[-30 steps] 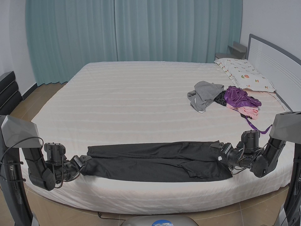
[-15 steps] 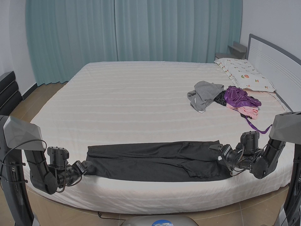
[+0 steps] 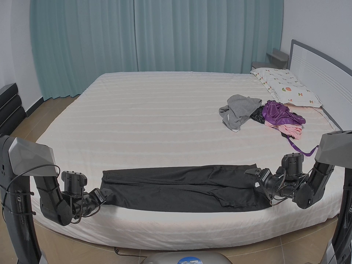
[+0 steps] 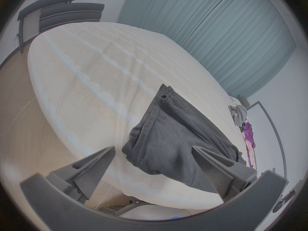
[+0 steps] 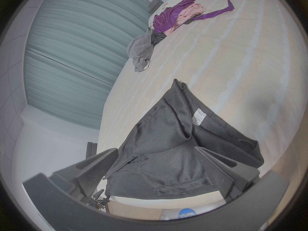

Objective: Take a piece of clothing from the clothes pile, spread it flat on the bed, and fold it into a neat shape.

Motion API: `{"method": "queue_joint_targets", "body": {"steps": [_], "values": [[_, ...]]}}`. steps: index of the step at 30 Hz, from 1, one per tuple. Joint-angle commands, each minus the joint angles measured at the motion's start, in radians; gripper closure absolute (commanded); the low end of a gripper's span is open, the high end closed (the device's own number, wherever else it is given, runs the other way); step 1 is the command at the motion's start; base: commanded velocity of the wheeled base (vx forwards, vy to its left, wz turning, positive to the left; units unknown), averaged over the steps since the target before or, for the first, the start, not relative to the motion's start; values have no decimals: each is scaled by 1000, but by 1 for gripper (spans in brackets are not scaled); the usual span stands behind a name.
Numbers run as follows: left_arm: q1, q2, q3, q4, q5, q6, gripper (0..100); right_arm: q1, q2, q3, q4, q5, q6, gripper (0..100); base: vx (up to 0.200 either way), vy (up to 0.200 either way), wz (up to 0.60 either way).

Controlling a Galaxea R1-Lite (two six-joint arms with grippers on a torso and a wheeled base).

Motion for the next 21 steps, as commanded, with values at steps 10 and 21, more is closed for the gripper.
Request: {"method": "queue_joint_targets", "body": {"steps": [10, 21], "values": [[16, 0, 48, -10, 58, 0, 100, 0, 0, 3, 0, 1, 0, 0, 0, 0, 0], [30, -14, 71, -9, 58, 2, 100, 0, -1, 3, 0, 2, 0, 0, 0, 0, 0]]}}
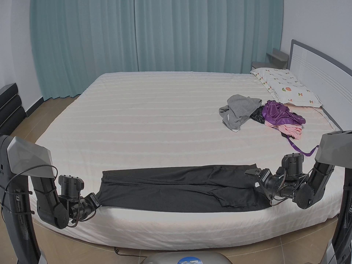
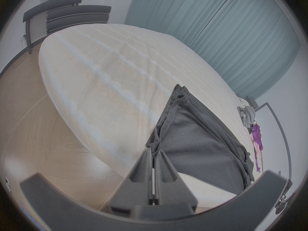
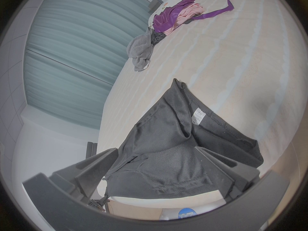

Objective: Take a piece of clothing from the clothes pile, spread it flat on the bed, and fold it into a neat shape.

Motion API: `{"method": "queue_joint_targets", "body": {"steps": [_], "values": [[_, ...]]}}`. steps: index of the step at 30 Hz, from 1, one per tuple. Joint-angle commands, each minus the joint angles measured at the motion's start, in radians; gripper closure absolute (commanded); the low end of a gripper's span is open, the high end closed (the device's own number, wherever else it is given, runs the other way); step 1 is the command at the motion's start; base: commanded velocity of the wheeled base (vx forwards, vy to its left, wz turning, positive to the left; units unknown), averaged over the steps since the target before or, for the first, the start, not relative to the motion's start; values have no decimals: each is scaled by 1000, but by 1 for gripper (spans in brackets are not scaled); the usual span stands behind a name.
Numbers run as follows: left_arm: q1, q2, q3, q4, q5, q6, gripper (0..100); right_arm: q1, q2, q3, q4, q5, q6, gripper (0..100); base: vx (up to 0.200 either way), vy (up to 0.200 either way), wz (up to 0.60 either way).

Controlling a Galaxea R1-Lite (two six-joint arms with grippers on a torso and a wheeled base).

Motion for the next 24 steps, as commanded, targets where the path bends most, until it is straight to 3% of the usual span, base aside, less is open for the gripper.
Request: {"method": "queue_joint_targets", "body": {"steps": [1, 12, 13, 24], "values": [[6, -7, 8, 2, 2, 0, 100, 1, 0, -1, 0, 0, 0, 0, 0, 0, 0], [9, -8, 23, 8, 1, 0, 100, -8, -14, -2, 0, -1, 0, 0, 0, 0, 0], [9, -8, 23, 6, 1, 0, 0, -11, -17, -2, 0, -1, 0, 0, 0, 0, 0], [58, -112, -27, 12, -16, -11, 0, -91, -54, -13, 3, 2, -5, 0, 0, 0, 0]]}}
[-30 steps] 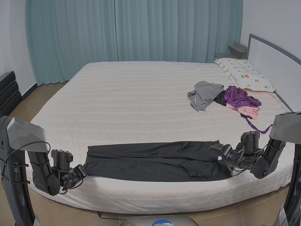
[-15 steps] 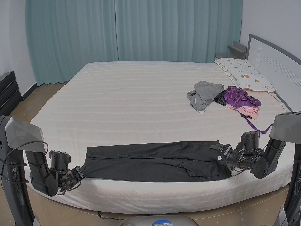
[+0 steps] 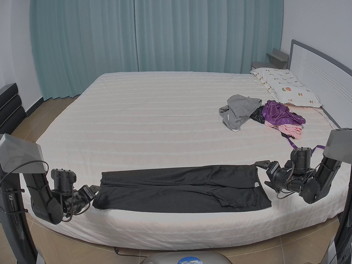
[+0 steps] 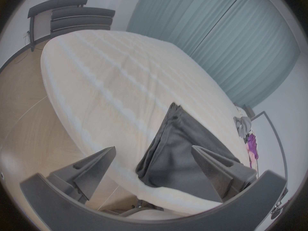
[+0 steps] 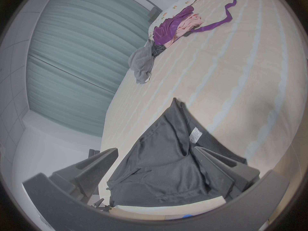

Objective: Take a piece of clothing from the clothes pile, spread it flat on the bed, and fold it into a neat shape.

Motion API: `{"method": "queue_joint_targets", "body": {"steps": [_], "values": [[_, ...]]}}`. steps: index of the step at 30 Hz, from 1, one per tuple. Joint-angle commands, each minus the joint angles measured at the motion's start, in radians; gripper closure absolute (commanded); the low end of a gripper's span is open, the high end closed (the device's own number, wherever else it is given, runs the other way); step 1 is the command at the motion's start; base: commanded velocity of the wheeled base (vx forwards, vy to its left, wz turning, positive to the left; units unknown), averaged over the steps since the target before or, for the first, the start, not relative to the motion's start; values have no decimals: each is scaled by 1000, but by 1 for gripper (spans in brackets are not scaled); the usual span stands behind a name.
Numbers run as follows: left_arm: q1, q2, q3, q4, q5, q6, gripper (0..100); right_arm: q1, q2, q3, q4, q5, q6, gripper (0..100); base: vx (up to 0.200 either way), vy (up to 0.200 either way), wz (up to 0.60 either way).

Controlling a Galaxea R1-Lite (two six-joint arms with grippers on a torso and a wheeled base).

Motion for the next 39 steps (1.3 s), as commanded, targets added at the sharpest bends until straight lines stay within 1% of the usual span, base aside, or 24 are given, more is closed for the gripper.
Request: {"method": "queue_joint_targets", "body": {"steps": [1, 2, 7, 8, 9, 10, 12, 13, 15, 19, 22, 27, 39], "values": [[17, -63, -62, 11, -28, -2, 0, -41, 2, -18, 2, 6, 0, 0, 0, 0, 0], [17, -65, -74, 20, -37, -2, 0, -44, 7, -19, 2, 6, 0, 0, 0, 0, 0], [14, -53, -264, 215, -144, 7, 0, -56, 35, -25, 0, 7, 0, 0, 0, 0, 0], [14, -53, -264, 215, -144, 7, 0, -56, 35, -25, 0, 7, 0, 0, 0, 0, 0], [12, -43, -297, 264, -183, 19, 0, -56, 36, -25, 0, 7, 0, 0, 0, 0, 0], [14, -34, -323, 313, -252, 64, 0, -56, 38, -24, 0, 7, -3, 0, 0, 0, 0], [14, -34, -323, 313, -252, 64, 0, -56, 38, -24, 0, 7, -3, 0, 0, 0, 0], [19, 7, -341, 336, -310, 207, 0, -52, 39, -22, 0, 7, -3, 0, 0, 0, 0], [17, 33, -372, 344, -304, 248, 0, -47, 44, -21, 0, 7, -2, 0, 0, 0, 0], [15, 96, -441, 344, -224, 291, 0, -39, 50, -19, 0, 7, -3, 0, 0, 0, 0], [15, 141, -490, 349, -199, 323, 0, -36, 51, -18, -1, 6, -3, 0, 0, 0, 0], [11, 177, -544, 382, -195, 325, 0, -35, 53, -19, 0, 6, -3, 0, 0, 0, 0], [9, 199, -557, 393, -192, 325, 0, -15, 65, -15, -1, 6, -5, 0, 0, 0, 0]]}}
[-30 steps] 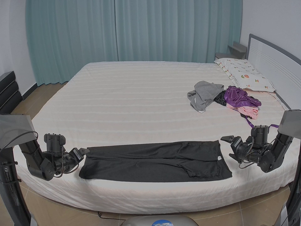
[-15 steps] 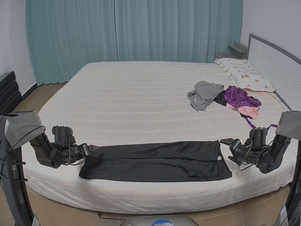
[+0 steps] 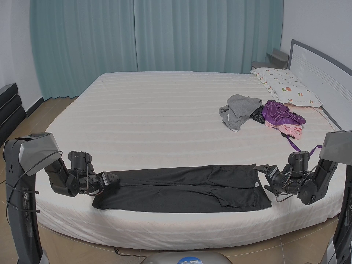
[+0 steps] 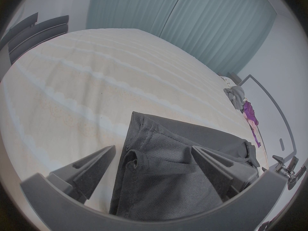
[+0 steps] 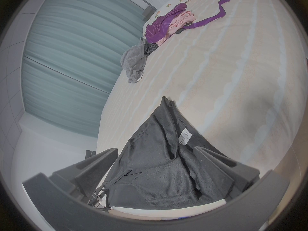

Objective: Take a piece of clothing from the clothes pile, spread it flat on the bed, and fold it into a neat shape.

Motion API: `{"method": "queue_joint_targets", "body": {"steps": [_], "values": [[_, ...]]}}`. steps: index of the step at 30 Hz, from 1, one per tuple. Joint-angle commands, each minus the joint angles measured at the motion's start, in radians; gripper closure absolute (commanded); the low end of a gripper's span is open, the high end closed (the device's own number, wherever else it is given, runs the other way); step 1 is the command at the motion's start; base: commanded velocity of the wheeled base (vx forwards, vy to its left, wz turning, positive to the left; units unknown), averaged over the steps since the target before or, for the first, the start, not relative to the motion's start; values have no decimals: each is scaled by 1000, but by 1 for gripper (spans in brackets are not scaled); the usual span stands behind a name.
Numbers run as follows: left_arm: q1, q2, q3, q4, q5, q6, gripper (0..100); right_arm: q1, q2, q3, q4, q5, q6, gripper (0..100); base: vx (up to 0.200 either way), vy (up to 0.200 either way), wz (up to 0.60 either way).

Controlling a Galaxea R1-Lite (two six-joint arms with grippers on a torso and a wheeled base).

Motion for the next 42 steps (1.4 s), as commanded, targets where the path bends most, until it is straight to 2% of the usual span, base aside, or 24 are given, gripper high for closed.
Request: {"method": "queue_joint_targets", "body": {"steps": [1, 3, 4, 42], "values": [[0, 14, -5, 0, 0, -1, 0, 2, 4, 1, 0, 1, -1, 0, 0, 0, 0], [0, 16, -9, 1, 0, -1, 0, 2, 4, 1, 0, 1, -1, 0, 0, 0, 0], [0, 16, -9, 1, 0, -1, 100, 2, 4, 0, 0, 1, -1, 0, 0, 0, 0], [25, -24, 35, 1, 3, -14, 100, -10, 1, -6, 0, 2, -1, 0, 0, 0, 0]]}}
